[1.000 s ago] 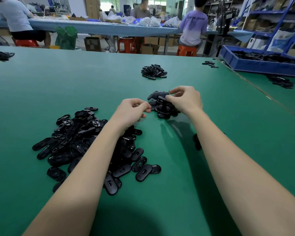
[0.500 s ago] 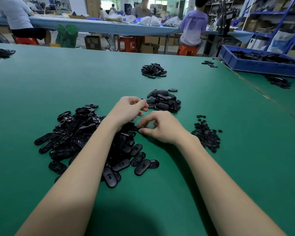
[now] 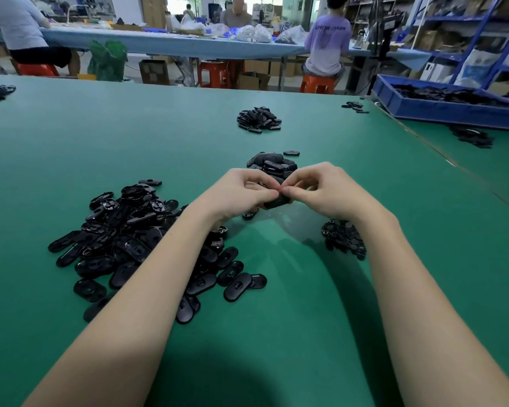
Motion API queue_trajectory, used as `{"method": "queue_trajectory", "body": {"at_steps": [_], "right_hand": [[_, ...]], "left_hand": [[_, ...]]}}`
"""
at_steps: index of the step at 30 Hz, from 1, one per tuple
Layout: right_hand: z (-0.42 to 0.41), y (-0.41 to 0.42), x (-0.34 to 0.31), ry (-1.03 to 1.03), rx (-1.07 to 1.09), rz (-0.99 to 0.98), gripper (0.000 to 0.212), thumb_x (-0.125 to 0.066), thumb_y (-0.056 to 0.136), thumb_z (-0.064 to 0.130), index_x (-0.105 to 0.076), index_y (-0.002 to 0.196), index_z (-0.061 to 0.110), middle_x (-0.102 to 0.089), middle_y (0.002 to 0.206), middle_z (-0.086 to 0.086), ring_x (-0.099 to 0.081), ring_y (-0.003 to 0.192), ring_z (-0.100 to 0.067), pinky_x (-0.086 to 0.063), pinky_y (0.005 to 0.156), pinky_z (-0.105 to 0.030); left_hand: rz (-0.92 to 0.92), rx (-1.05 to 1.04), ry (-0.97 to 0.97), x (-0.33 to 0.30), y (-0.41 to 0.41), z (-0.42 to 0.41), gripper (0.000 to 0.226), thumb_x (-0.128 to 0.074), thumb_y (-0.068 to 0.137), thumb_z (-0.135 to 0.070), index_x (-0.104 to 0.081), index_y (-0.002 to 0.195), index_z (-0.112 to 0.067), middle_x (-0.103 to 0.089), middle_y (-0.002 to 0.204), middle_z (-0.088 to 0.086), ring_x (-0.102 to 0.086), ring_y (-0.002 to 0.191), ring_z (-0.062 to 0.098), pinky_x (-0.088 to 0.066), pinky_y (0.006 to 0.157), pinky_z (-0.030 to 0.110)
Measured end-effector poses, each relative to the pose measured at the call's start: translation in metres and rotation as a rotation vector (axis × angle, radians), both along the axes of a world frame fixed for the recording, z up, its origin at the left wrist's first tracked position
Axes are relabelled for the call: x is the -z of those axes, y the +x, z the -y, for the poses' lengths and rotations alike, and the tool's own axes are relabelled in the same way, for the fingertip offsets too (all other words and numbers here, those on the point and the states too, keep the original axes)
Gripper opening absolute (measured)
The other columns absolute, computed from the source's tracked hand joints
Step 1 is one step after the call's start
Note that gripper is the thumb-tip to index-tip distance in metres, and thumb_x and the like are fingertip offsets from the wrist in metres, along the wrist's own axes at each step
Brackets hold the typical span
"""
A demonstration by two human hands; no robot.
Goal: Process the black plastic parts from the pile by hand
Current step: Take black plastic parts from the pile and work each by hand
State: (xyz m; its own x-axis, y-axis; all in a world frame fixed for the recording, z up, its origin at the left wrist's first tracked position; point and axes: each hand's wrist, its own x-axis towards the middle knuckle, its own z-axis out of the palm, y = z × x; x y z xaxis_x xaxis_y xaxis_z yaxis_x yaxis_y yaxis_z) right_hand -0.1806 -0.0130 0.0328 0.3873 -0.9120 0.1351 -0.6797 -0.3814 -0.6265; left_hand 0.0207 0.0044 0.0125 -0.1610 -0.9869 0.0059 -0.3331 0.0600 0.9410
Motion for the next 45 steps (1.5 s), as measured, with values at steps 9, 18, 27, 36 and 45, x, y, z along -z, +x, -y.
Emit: {"method": "queue_trajectory", "body": {"at_steps": [9, 18, 27, 36, 45], "right_hand": [[0.003, -0.041, -0.014, 0.253, 0.25, -0.453, 0.007, -0.084, 0.07, 0.041, -0.078, 0.069, 0.041, -0.07, 0.071, 0.017, -0.064, 0.074, -0.007, -0.051, 0.068, -0.026], [0.001, -0.037, -0.003, 0.33, 0.272, -0.469, 0.02, -0.089, 0.054, 0.046, -0.077, 0.071, 0.049, -0.074, 0.084, 0.019, -0.068, 0.093, -0.01, -0.059, 0.088, -0.034], [-0.001, -0.037, -0.003, 0.314, 0.217, -0.459, 0.018, -0.09, 0.06, 0.042, -0.077, 0.071, 0.047, -0.075, 0.084, 0.018, -0.069, 0.092, -0.008, -0.058, 0.09, -0.036], [-0.001, -0.036, -0.002, 0.285, 0.2, -0.433, 0.011, -0.085, 0.067, 0.041, -0.077, 0.072, 0.048, -0.074, 0.087, 0.018, -0.068, 0.094, -0.009, -0.058, 0.09, -0.036], [-0.004, -0.031, -0.008, 0.347, 0.092, -0.407, 0.019, -0.09, 0.063, 0.041, -0.078, 0.077, 0.046, -0.076, 0.088, 0.016, -0.069, 0.097, -0.008, -0.053, 0.098, -0.034]], "left_hand": [[-0.125, -0.103, 0.081, 0.002, -0.014, -0.003, 0.022, -0.064, 0.092, -0.006, -0.071, 0.105, -0.023, -0.071, 0.07, -0.007, -0.057, 0.056, 0.005, -0.044, 0.054, 0.016], [-0.233, -0.122, 0.127, 0.008, -0.017, -0.005, 0.03, -0.062, 0.09, 0.009, -0.075, 0.104, -0.014, -0.057, 0.092, 0.009, -0.064, 0.079, 0.018, -0.061, 0.072, 0.022], [-0.285, -0.123, 0.151, 0.008, -0.014, -0.004, 0.019, -0.073, 0.088, 0.001, -0.068, 0.104, -0.008, -0.075, 0.095, 0.017, -0.073, 0.075, 0.019, -0.063, 0.07, 0.028], [-0.199, -0.134, 0.099, 0.01, -0.015, -0.002, 0.021, -0.079, 0.085, -0.008, -0.064, 0.1, -0.013, -0.074, 0.087, 0.004, -0.069, 0.066, 0.01, -0.056, 0.06, 0.022], [-0.141, -0.104, 0.032, 0.013, -0.013, -0.001, 0.017, -0.076, 0.087, -0.01, -0.073, 0.101, -0.02, -0.071, 0.075, -0.006, -0.068, 0.07, 0.009, -0.053, 0.06, 0.021]]}}
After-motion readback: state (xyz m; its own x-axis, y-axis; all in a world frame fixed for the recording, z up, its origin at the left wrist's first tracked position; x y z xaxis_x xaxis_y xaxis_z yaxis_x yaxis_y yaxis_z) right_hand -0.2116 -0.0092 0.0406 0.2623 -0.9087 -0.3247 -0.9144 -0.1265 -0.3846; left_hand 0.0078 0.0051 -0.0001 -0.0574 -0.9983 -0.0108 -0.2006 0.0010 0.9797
